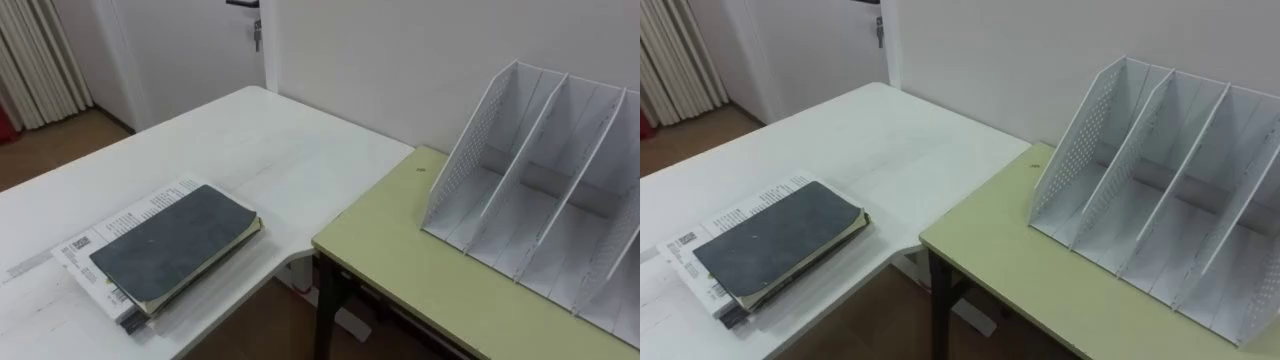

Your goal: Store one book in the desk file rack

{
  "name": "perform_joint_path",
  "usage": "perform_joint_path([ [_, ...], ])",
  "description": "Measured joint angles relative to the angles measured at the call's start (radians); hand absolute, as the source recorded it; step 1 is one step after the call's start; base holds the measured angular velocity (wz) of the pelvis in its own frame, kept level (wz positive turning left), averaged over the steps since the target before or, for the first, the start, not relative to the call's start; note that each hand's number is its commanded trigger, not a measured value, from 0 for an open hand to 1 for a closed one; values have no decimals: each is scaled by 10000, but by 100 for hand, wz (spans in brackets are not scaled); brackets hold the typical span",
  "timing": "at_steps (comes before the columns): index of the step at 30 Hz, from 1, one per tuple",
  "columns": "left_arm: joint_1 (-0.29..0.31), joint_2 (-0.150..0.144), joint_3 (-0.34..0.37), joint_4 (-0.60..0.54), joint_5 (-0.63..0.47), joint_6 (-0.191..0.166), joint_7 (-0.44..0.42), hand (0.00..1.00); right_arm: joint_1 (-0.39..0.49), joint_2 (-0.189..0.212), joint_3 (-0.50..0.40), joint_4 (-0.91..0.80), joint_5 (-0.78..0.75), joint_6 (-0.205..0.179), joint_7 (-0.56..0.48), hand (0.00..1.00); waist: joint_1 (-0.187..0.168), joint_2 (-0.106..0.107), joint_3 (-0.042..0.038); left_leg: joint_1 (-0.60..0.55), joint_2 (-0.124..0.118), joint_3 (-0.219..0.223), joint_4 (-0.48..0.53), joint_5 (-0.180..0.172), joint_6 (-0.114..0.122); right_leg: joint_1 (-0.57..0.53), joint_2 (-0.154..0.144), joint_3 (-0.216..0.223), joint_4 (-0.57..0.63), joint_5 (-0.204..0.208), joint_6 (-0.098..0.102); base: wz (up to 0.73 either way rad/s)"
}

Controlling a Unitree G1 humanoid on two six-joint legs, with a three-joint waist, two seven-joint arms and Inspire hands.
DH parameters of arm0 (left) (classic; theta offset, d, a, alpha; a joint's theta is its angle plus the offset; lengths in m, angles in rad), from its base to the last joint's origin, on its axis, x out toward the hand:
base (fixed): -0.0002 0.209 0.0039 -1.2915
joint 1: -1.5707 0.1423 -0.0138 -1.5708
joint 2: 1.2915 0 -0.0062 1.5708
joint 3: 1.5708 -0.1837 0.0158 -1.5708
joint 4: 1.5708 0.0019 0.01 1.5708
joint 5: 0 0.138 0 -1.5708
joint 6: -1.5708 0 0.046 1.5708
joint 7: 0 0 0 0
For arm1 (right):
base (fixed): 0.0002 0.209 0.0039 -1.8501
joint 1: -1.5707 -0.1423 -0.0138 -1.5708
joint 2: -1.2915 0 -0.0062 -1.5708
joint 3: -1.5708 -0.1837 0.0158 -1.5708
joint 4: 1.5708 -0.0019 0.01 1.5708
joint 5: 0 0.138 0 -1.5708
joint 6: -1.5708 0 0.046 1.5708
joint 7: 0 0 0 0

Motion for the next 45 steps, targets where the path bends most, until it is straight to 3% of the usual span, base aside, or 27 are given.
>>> perform_joint_path([
  [18, -24, -33, 180, -11, -6, -37, 70, 0, 9, 3, -3, -27, 84, -42, 169, 0, 12, 65, -13, -6, 14, 36, -99, -8, -10, -23, 44, -50, -37, -3, -6, 0],
  [27, -191, -37, 385, -76, 25, -419, 588, 0, -8, -13, -5, -9, 19, -379, 173, 0, -25, 243, -13, -98, 8, 29, -55, -8, -10, -116, 48, 22, 2, -2, -7, 0],
  [33, -194, 128, 380, -1604, 82, -568, 955, 0, -75, -81, -15, -17, 24, -527, 176, 0, -139, 218, -9, -252, -71, 16, 10, -5, -7, -216, 18, -51, 23, -1, -6, 3],
  [37, -645, 157, 386, -2272, 105, -1210, 1316, 0, -85, -228, -12, -19, -36, -793, 175, 0, -239, 178, -11, -221, -71, -11, -70, -2, -6, -218, 17, -117, 31, -2, -1, -1],
  [39, -780, 136, 339, -2470, 105, -1297, 1326, 0, -81, -232, -13, -55, -167, -797, 177, 0, -309, 167, -15, -208, -70, 1, -79, -1, -6, -222, 33, -84, 64, -1, -3, -6],
  [45, -771, 140, -674, -3161, 233, -1309, 1302, 0, -112, -286, -13, -62, -571, -769, 277, 0, -620, 163, -13, -311, -108, 29, -65, 2, 0, -294, 14, 26, 2, 8, 12, -2],
])
